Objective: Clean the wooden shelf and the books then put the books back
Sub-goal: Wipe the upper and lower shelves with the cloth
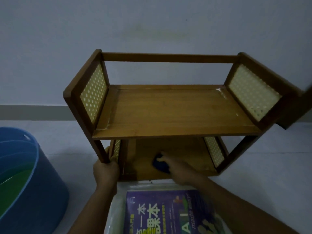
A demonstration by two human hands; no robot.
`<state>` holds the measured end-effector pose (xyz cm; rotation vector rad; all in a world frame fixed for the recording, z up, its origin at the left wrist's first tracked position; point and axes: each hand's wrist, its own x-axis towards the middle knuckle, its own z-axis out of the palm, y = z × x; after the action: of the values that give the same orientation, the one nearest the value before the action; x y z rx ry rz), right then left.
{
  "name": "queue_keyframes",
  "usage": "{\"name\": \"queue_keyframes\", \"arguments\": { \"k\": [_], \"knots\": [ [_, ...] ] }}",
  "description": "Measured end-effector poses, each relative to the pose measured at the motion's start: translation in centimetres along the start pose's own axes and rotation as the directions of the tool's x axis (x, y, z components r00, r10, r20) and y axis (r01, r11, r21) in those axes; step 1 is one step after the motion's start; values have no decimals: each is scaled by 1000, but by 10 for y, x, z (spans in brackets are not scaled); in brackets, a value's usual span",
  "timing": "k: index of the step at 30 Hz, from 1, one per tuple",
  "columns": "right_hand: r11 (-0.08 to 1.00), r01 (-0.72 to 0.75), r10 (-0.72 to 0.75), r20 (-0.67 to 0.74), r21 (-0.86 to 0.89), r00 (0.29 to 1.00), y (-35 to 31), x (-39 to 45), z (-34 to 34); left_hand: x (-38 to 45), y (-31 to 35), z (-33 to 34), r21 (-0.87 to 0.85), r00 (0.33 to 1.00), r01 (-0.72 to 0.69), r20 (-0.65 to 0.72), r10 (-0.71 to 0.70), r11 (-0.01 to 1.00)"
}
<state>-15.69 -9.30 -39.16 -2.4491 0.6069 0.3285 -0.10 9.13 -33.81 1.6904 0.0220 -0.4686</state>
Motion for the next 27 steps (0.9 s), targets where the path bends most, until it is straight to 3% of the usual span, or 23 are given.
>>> {"name": "queue_keyframes", "arguments": {
  "k": [4,7,9,11,13,15,17,19,21,24,27],
  "knots": [
    [962,-243,264,-187,128,946,74,-33,-21,1,4,2,6,1000,2,15,-2,1000],
    [899,-433,432,-313,71,846,52,-14,-18,3,4,3,-10,1000,-4,19,4,1000],
    [850,-526,505,-318,21,803,8,8,-14,3,4,4,-6,1000,-15,13,15,1000],
    [906,-424,415,-255,23,873,-42,35,1,3,2,4,-1,1000,-16,13,16,1000],
    [990,-136,138,-191,23,972,-94,53,27,3,1,4,2,1000,-18,17,18,1000],
    [998,62,-59,-107,27,992,-127,53,44,4,-1,4,-1,999,-36,4,36,999],
    [997,76,-75,-155,0,985,-121,49,39,5,-1,3,17,999,-49,5,48,999],
    [998,-3,-14,-248,-68,969,-87,37,26,6,-2,1,28,998,-61,22,61,998],
    [970,-209,159,-331,-121,930,-34,19,10,6,-3,0,28,997,-73,30,73,997],
    [830,-535,431,-429,-156,794,30,-17,-6,6,-2,0,50,994,-102,45,99,994],
    [757,-634,519,-445,-159,730,43,-7,-14,5,1,-2,85,983,-142,126,130,986]
  ]
}}
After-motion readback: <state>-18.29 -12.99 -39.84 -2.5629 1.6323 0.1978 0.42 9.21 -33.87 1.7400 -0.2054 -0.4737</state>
